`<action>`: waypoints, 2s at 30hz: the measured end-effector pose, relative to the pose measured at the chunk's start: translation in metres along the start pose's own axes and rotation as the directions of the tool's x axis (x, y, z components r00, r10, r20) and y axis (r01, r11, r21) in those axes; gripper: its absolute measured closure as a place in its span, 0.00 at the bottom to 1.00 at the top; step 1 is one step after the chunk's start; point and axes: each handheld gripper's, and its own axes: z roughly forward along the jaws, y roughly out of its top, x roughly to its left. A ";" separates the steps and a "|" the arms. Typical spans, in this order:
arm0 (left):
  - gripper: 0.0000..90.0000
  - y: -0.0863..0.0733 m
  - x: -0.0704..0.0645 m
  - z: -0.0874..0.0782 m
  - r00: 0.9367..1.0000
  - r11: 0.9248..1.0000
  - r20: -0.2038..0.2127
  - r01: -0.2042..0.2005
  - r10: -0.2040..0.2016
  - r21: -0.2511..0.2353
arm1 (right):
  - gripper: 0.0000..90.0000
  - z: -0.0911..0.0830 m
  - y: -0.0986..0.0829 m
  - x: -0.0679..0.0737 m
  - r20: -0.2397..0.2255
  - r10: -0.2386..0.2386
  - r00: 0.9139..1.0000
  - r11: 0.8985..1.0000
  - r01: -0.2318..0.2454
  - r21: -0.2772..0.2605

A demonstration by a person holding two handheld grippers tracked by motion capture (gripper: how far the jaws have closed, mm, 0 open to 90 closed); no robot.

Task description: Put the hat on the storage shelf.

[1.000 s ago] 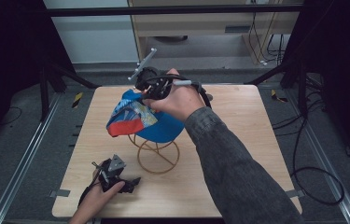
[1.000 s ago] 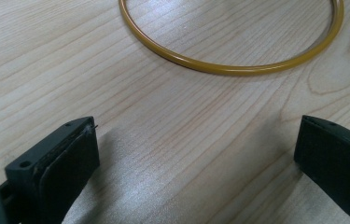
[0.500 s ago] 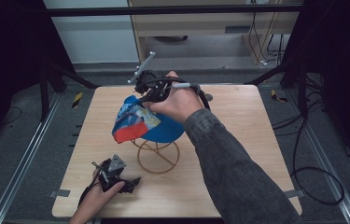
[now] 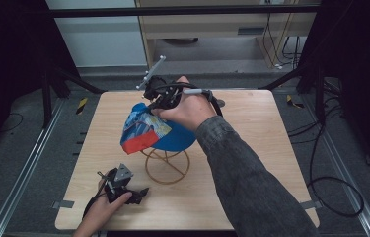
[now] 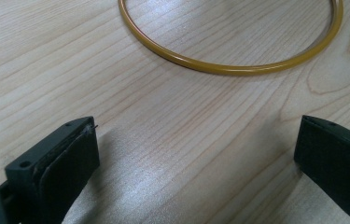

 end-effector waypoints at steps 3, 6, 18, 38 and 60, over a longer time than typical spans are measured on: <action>0.00 0.000 0.000 0.000 1.000 1.000 0.000 0.000 0.000 0.000 | 0.96 0.000 -0.001 0.000 -0.002 -0.002 1.000 1.000 0.002 0.000; 0.00 0.000 0.000 0.000 1.000 1.000 0.000 0.000 0.000 0.000 | 0.95 0.000 -0.001 -0.001 -0.003 -0.002 1.000 1.000 0.002 -0.001; 0.00 0.000 0.000 0.000 1.000 1.000 0.001 0.000 0.000 0.000 | 0.93 0.001 -0.001 0.000 -0.006 0.002 1.000 1.000 -0.002 -0.001; 0.00 0.000 0.000 0.000 1.000 1.000 0.001 -0.001 0.001 0.000 | 0.79 -0.004 -0.003 0.001 -0.009 0.015 1.000 1.000 -0.015 -0.013; 0.00 0.000 0.000 0.000 1.000 1.000 0.001 -0.001 0.001 0.000 | 0.49 -0.017 -0.020 0.005 0.019 0.055 0.998 0.998 -0.054 -0.011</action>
